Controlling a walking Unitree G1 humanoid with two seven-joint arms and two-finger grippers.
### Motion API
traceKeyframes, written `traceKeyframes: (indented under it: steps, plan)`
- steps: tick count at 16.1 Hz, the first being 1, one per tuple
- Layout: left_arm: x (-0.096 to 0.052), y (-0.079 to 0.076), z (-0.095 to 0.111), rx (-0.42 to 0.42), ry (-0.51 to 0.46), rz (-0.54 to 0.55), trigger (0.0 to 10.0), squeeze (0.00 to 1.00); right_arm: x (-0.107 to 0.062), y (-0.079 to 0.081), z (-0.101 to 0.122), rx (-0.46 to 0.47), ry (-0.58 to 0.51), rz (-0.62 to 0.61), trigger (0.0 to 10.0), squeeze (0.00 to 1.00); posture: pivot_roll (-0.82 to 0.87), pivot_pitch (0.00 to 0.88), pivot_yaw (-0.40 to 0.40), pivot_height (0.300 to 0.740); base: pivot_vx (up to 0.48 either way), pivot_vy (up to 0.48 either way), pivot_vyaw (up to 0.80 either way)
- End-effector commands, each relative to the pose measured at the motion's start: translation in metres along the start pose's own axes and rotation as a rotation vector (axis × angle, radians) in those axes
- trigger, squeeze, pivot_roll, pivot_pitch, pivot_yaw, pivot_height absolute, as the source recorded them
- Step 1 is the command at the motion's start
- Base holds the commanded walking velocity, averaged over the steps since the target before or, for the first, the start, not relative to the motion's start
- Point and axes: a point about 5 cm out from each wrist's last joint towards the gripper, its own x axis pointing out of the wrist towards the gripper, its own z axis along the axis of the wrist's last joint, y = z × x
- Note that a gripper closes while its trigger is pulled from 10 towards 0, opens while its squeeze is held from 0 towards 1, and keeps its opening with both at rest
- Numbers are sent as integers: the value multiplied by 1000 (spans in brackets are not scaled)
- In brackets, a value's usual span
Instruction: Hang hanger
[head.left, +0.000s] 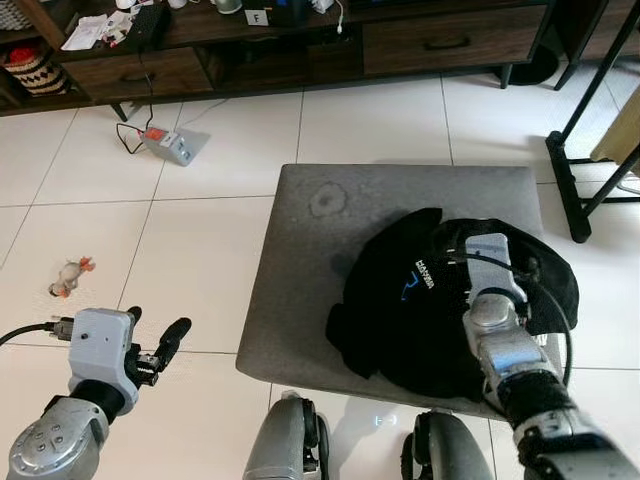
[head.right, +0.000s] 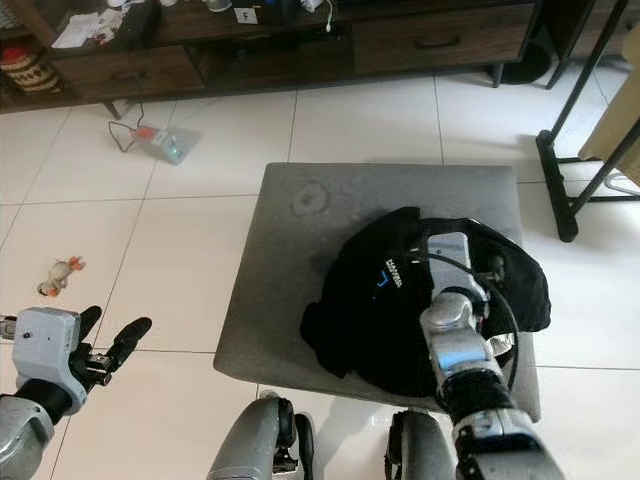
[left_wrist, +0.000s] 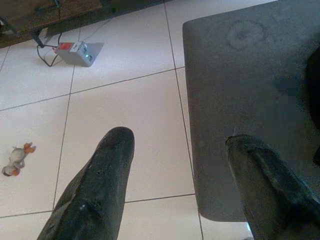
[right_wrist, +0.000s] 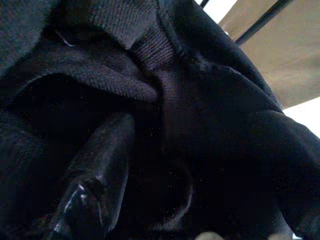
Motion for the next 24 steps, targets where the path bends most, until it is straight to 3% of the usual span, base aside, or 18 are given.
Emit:
traceKeyframes:
  steps: [1,6,14,16,19,21,24]
  plan:
    - [-7,5,-5,5,38,15,10000,0,-1,5,-8,-17,21,3,10000,0,210,415,185,653,0,0,0]
    - [-12,8,-6,7,51,20,10000,0,9,-7,8,-30,-55,-79,10000,0,223,425,195,653,0,0,0]
    - [-12,10,-6,13,64,14,10000,0,18,-49,19,-10,-117,-301,10000,0,217,432,206,653,0,0,0]
    - [-11,9,-6,14,63,13,10000,0,18,-48,10,-19,-87,-287,10000,0,211,428,205,653,0,0,0]
    - [-9,9,-6,15,60,9,10000,0,11,-23,-21,70,56,-122,10000,0,209,423,205,653,0,0,0]
    - [-7,9,-6,16,58,8,10000,0,7,-14,-27,41,77,-73,10000,0,211,419,206,653,0,0,0]
    - [-7,9,-5,16,54,6,10000,0,7,-16,-26,37,66,-88,10000,0,210,418,205,653,0,0,0]
